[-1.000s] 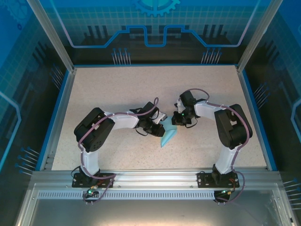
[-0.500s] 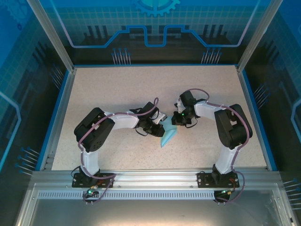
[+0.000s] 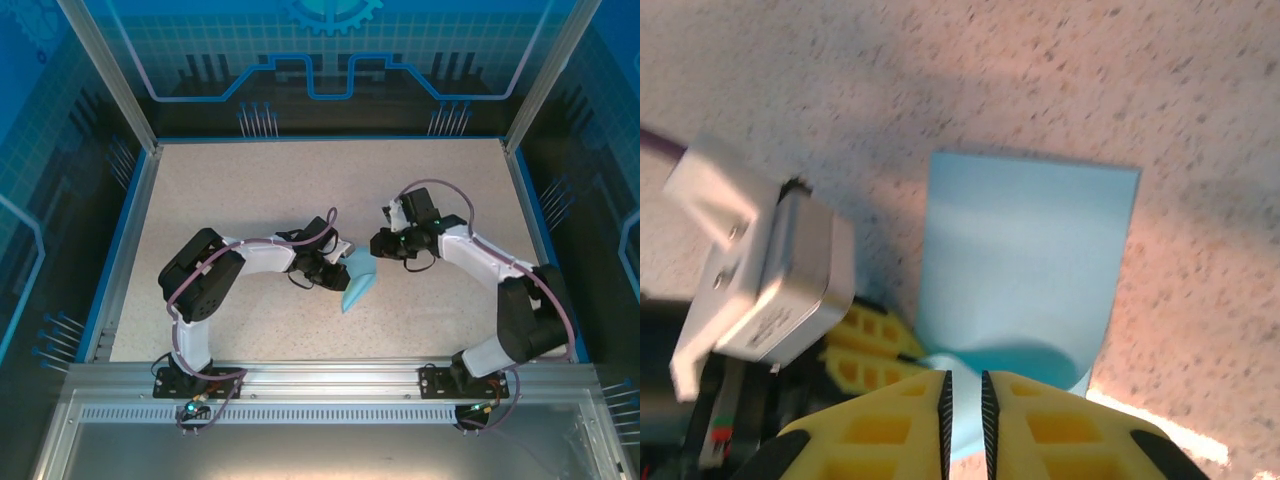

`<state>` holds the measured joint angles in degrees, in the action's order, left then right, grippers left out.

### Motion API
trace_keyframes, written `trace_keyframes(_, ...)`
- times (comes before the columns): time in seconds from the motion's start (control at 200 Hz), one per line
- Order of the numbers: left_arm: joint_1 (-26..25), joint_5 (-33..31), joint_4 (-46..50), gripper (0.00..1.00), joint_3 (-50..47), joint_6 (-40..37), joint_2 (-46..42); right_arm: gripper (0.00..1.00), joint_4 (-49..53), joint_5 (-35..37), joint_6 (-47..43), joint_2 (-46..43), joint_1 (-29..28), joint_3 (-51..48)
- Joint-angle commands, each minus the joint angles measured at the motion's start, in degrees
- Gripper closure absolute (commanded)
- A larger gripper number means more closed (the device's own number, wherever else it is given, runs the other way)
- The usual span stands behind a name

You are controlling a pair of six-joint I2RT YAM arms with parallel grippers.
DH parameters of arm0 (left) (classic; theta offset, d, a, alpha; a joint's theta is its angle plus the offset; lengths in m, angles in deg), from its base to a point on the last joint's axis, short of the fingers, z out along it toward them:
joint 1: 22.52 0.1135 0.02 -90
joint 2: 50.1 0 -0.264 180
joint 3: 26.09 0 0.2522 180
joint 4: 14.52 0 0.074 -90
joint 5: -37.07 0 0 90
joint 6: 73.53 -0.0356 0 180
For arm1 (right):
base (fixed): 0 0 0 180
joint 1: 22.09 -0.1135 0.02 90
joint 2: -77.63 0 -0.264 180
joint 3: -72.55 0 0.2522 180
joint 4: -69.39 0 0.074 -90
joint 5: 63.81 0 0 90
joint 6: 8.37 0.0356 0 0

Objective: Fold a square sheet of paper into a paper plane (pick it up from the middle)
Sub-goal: Third fold the triangle at the center of the table.

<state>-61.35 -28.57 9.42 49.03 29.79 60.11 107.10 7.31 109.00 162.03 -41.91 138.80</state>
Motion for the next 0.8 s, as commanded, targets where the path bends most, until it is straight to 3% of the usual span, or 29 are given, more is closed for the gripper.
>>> trace_keyframes(0.0,0.32,-0.44,1.41,0.85,0.20,-1.45,1.84,0.84,-2.32,-4.38,4.38,-2.15,-1.44,-5.83)
trace_keyframes(0.37,0.28,-0.46,1.93,0.85,0.50,-1.50,1.41,0.89,-13.40,-8.87,10.24,1.03,-5.58,-12.79)
trace_keyframes(0.795,0.25,-0.46,3.16,0.85,1.63,-1.92,1.46,0.89,-15.00,-7.26,9.36,5.90,-5.50,-13.73)
